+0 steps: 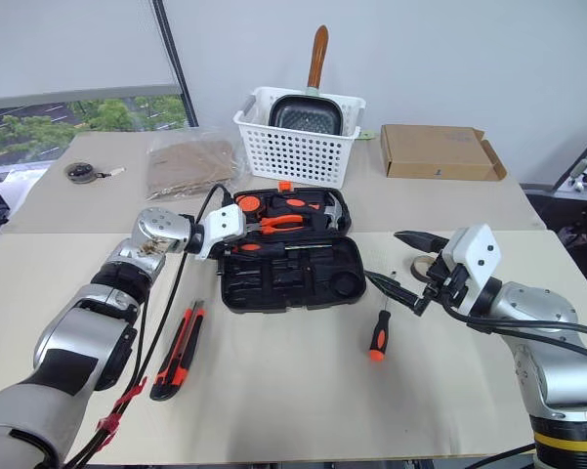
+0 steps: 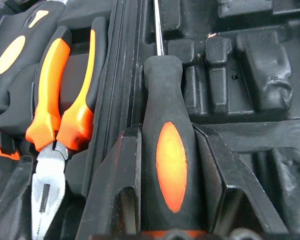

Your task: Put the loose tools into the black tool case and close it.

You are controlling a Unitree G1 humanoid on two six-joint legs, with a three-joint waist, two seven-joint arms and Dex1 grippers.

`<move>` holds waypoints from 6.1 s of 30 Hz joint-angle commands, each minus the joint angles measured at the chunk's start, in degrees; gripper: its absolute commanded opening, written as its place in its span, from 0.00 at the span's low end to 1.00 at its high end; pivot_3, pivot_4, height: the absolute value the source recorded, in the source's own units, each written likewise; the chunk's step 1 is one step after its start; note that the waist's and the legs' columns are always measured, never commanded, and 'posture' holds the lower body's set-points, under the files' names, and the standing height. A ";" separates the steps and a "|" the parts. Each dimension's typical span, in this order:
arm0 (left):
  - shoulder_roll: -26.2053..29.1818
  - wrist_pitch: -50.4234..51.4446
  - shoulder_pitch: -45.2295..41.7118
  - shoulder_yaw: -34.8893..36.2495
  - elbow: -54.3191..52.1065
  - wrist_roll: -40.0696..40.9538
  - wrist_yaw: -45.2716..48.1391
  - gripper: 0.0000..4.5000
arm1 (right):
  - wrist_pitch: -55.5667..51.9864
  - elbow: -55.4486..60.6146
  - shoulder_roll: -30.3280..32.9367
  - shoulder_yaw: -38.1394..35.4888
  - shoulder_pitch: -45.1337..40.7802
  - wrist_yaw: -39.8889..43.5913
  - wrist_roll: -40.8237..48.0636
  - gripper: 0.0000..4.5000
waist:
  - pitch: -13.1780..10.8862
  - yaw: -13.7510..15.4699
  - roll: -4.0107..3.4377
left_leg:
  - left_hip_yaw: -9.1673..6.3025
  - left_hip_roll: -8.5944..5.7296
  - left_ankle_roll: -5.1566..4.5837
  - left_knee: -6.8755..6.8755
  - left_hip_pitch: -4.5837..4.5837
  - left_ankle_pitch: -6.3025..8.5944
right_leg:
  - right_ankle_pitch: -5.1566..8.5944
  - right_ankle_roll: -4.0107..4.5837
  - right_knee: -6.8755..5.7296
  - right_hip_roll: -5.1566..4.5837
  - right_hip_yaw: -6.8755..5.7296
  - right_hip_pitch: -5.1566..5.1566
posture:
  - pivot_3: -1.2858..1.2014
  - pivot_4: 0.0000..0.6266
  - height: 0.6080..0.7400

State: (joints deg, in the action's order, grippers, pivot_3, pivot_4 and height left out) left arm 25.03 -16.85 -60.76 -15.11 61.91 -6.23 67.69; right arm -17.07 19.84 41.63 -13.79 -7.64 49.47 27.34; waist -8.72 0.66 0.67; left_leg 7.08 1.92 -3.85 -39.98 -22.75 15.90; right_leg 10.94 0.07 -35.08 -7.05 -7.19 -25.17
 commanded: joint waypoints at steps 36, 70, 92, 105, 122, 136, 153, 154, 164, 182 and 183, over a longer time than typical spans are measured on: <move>-9.02 25.76 11.90 7.93 -30.16 5.15 -22.92 0.02 | 1.25 0.15 0.12 0.02 0.08 1.62 0.49 1.00 | 0.01 0.06 -0.01 | -0.08 -0.03 0.17 -0.30 0.04 -0.20 | -0.09 -0.09 -0.19 -0.01 0.06 0.15 | 0.52 0.24 0.70; -2.07 29.15 22.22 16.47 -52.38 23.85 -12.55 0.00 | -10.52 0.25 2.68 1.92 4.39 -6.01 -3.85 1.00 | 0.98 0.03 0.18 | -0.14 0.01 0.42 -0.27 -0.01 -0.44 | -0.35 0.46 -0.48 -0.30 0.08 -0.08 | 0.52 0.24 0.70; 23.94 40.30 29.71 9.60 -72.41 32.89 15.85 1.00 | -67.99 24.21 -16.04 5.89 1.45 -41.93 -5.79 0.94 | 0.89 0.06 0.05 | -0.43 -0.01 0.04 -0.22 -0.22 -0.27 | 0.01 0.05 -0.23 0.09 0.17 -0.07 | 0.52 0.24 0.70; 24.40 44.00 33.19 13.08 -77.47 35.07 10.41 1.00 | -66.33 19.82 -19.67 0.13 -8.10 -43.75 -8.14 0.12 | 0.86 -0.15 0.03 | -0.45 0.02 0.12 0.01 -0.19 -0.31 | 0.04 0.05 -0.05 0.34 0.24 -0.07 | 0.52 0.24 0.70; 22.31 52.88 53.68 32.39 -87.53 41.57 -10.16 1.00 | 6.23 -28.17 -6.41 29.31 -33.97 6.79 -17.55 0.11 | 0.53 -1.69 -0.01 | -0.42 0.04 0.45 0.17 -0.03 -0.52 | 0.04 0.07 -0.04 0.55 0.48 -0.03 | 0.52 0.24 0.70; 22.21 55.26 64.64 43.39 -97.98 48.30 -16.96 1.00 | 49.40 -81.17 -18.36 38.24 -58.67 14.83 -36.47 0.11 | 0.38 -1.40 -0.07 | -0.49 0.10 0.92 0.17 -0.06 -0.80 | -0.20 0.73 -0.13 0.52 0.37 -0.02 | 0.52 0.24 0.70; 23.26 54.70 65.17 43.08 -98.31 49.09 -19.48 1.00 | 46.10 -89.79 -20.84 34.35 -61.84 11.36 -40.67 0.54 | 0.36 -1.53 -0.11 | -0.51 0.17 1.38 0.18 0.30 -1.03 | 0.24 0.77 -0.89 0.54 0.45 -0.04 | 0.52 0.24 0.70; 23.41 54.59 64.95 42.94 -98.10 49.06 -19.32 1.00 | 46.74 -89.62 -20.72 34.18 -61.83 10.96 -40.88 0.61 | 0.36 -1.53 -0.11 | -0.52 0.19 1.42 0.18 0.33 -1.03 | 0.27 0.81 -0.93 0.54 0.44 -0.04 | 0.52 0.24 0.70; 23.89 54.29 63.65 42.11 -96.55 49.11 -18.83 1.00 | 36.72 -86.43 -24.90 19.83 -62.18 20.81 -25.11 0.99 | 0.36 -1.72 -0.10 | -0.52 0.29 1.42 0.21 0.36 -1.07 | 0.31 0.90 -0.98 0.62 0.43 -0.03 | 0.52 0.24 0.70; 24.22 53.22 61.87 40.79 -94.08 47.54 -18.49 1.00 | 28.30 -88.32 -27.19 20.52 -54.67 12.02 -30.67 0.02 | 0.34 -1.63 -0.14 | -0.51 0.36 1.50 0.29 0.33 -1.01 | 0.38 1.02 -0.93 0.63 0.33 -0.05 | 0.52 0.24 0.70; 24.22 53.18 61.92 40.79 -94.13 47.48 -18.47 1.00 | 28.38 -88.51 -27.05 21.37 -54.32 11.39 -31.76 0.02 | 0.34 -1.63 -0.14 | -0.51 0.36 1.53 0.30 0.34 -0.98 | 0.38 1.02 -0.94 0.63 0.34 -0.05 | 0.52 0.24 0.70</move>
State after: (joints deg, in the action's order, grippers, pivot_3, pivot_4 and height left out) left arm 48.16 37.65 1.82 25.15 -31.65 41.55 49.03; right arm 11.72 -68.57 14.17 6.22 -62.14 62.87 -2.04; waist -8.38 -0.96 0.54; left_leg 6.57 2.28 -2.30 -39.69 -22.41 14.93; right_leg 11.33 1.09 -36.02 -6.43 -6.85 -25.22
